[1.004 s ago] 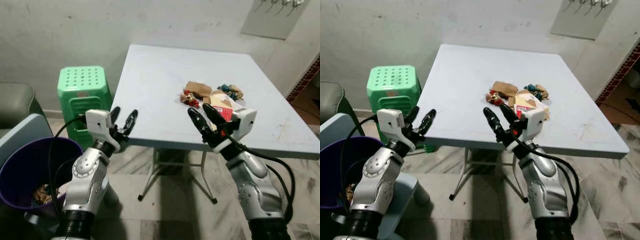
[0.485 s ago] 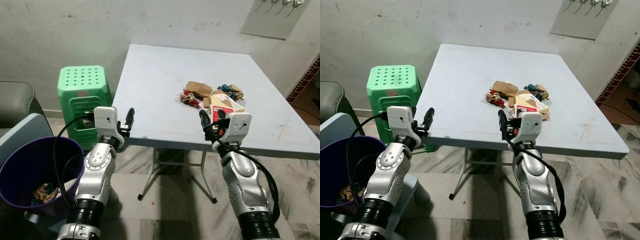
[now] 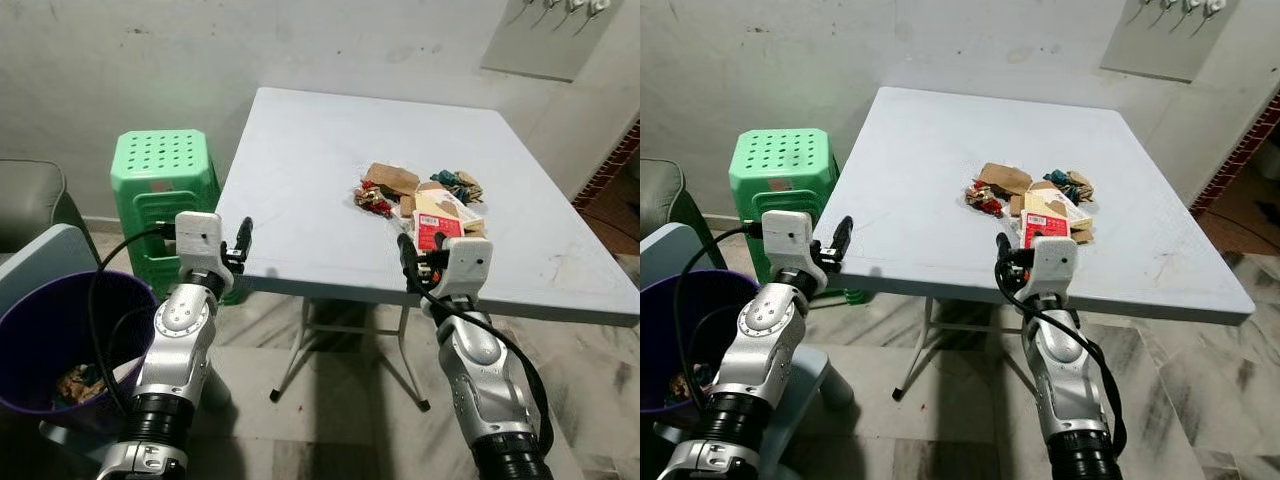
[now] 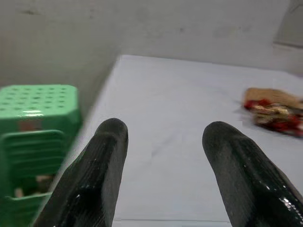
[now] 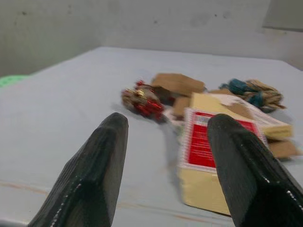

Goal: Picking trash to rubbish bin

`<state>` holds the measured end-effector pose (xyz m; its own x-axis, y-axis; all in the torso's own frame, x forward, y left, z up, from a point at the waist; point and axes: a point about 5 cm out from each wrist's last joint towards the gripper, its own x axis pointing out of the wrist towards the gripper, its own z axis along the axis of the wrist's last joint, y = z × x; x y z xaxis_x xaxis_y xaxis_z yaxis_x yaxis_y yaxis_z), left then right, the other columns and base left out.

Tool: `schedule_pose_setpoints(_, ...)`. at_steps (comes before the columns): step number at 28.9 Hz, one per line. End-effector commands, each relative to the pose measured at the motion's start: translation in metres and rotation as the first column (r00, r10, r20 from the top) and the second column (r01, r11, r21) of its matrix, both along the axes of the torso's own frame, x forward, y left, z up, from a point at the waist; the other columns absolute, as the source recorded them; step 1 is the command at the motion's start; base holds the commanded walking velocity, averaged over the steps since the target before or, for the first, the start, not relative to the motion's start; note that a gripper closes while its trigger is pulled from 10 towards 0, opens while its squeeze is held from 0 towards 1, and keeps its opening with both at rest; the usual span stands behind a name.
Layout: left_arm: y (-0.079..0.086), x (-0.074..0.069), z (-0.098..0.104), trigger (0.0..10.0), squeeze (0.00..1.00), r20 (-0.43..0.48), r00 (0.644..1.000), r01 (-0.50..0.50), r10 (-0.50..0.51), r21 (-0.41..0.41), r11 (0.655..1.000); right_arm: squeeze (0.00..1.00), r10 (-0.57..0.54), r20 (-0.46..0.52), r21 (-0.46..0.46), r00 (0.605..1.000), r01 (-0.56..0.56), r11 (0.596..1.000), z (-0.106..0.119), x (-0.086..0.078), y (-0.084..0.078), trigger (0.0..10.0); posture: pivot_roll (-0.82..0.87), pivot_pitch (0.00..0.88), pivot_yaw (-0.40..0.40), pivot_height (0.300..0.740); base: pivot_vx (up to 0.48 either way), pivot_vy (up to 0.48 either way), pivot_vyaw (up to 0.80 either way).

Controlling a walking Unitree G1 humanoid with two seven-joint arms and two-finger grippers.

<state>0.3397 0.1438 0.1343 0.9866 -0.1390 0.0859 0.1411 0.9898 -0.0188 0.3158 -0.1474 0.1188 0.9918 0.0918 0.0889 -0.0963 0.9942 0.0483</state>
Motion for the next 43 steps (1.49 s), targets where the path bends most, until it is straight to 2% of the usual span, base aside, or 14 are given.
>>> schedule_pose_setpoints(1,-0.005,0.0,-0.001,10.0,0.0,-0.006,1.0,0.025,-0.025,0.004,1.0,0.0,-0.014,0.017,-0.002,1.0,0.014,1.0,0.003,-0.002,-0.004,10.0,0.01,0.0,-0.083,0.74,0.0,-0.461,0.0)
schedule_pose_setpoints(11,-0.008,-0.002,-0.004,10.0,0.0,-0.013,0.999,0.036,-0.036,-0.005,0.999,0.0,-0.007,0.013,-0.01,1.0,0.007,1.0,0.001,-0.006,-0.004,10.0,0.0,0.0,-0.09,0.74,0.0,-0.46,0.0)
schedule_pose_setpoints(17,-0.011,0.0,-0.009,10.0,0.0,-0.062,0.998,0.016,-0.019,-0.037,0.999,0.0,-0.004,-0.003,-0.016,1.0,0.004,1.0,-0.002,-0.01,-0.006,10.0,0.0,0.0,-0.092,0.74,0.0,0.0,0.0)
schedule_pose_setpoints(24,-0.013,0.0,-0.012,10.0,0.0,-0.101,0.995,-0.002,0.0,-0.021,1.0,0.0,-0.001,-0.012,-0.026,1.0,0.001,1.0,-0.005,-0.013,-0.008,10.0,0.0,0.0,-0.093,0.74,0.0,0.0,0.0)
schedule_pose_setpoints(35,-0.011,-0.002,-0.012,10.0,0.0,-0.097,0.995,0.0,-0.003,-0.029,1.0,0.0,0.014,-0.035,-0.051,0.999,-0.016,0.999,-0.008,-0.019,-0.01,10.0,-0.01,0.0,-0.089,0.74,0.0,0.0,0.0)
schedule_pose_setpoints(43,-0.012,-0.003,-0.006,10.0,0.0,-0.061,0.998,0.031,-0.032,-0.012,0.999,0.0,0.019,0.028,-0.054,0.999,-0.017,0.998,0.0,-0.02,-0.01,10.0,-0.01,0.0,-0.087,0.74,0.103,0.0,0.0)
